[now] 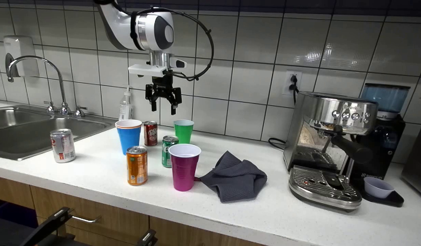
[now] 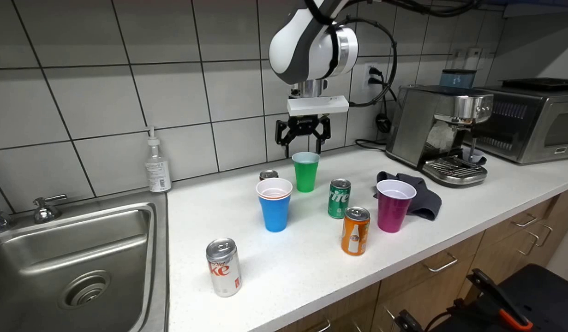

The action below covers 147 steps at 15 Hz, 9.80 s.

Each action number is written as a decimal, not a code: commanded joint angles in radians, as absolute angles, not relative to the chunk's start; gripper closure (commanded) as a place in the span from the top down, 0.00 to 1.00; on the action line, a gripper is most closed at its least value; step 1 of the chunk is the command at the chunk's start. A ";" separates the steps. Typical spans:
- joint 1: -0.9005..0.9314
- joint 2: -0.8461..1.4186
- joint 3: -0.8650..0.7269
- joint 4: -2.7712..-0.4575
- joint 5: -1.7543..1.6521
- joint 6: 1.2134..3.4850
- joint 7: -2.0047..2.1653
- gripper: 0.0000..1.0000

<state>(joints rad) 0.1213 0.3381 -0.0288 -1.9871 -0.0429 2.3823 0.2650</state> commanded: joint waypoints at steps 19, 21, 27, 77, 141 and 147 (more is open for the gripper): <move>0.013 0.510 0.033 -1.787 -0.001 2.408 -0.115 1.00; 0.013 0.527 0.038 -1.771 -0.001 2.405 -0.122 1.00; 0.019 0.569 0.041 -1.740 -0.009 2.411 -0.115 1.00; 0.011 0.405 0.009 -2.008 -0.037 2.788 -0.085 0.01; 0.160 -0.018 0.142 -2.254 -0.011 2.533 -0.230 0.01; 0.167 -0.021 0.152 -2.265 -0.024 2.537 -0.289 0.01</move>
